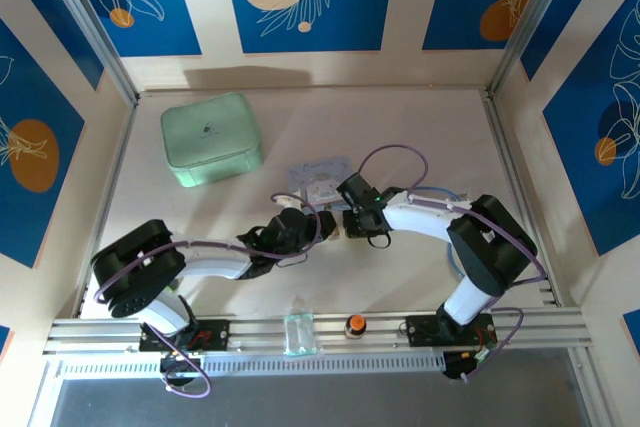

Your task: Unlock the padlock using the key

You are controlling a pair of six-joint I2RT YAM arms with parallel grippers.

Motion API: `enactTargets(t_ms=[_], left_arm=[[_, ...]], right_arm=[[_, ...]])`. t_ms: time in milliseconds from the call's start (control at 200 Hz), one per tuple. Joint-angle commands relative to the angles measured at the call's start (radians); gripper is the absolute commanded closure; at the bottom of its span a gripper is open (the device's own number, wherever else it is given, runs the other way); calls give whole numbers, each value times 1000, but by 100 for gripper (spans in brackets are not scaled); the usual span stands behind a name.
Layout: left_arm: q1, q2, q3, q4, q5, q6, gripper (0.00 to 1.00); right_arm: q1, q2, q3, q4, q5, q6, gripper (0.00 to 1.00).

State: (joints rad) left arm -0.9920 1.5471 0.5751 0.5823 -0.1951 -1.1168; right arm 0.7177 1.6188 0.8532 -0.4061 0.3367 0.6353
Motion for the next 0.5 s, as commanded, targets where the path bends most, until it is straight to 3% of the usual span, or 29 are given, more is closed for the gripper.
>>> enactTargets(t_ms=[0,155,350,495], left_arm=[[-8,-15,19,-39,-22,42,63],[-10,-9,13,-20,-18,33,63],[-11,-5,13,-14,-10,37,65],[-17,-22,27,-43,-22,63,65]], right_arm=[[53,-34,-26,-54,-17,21,75],[78,-78,-72,-113,-6,73,76],[24,-189,-135,-124,-18,89,75],[-24,-242,-152,-33,-78,81,68]])
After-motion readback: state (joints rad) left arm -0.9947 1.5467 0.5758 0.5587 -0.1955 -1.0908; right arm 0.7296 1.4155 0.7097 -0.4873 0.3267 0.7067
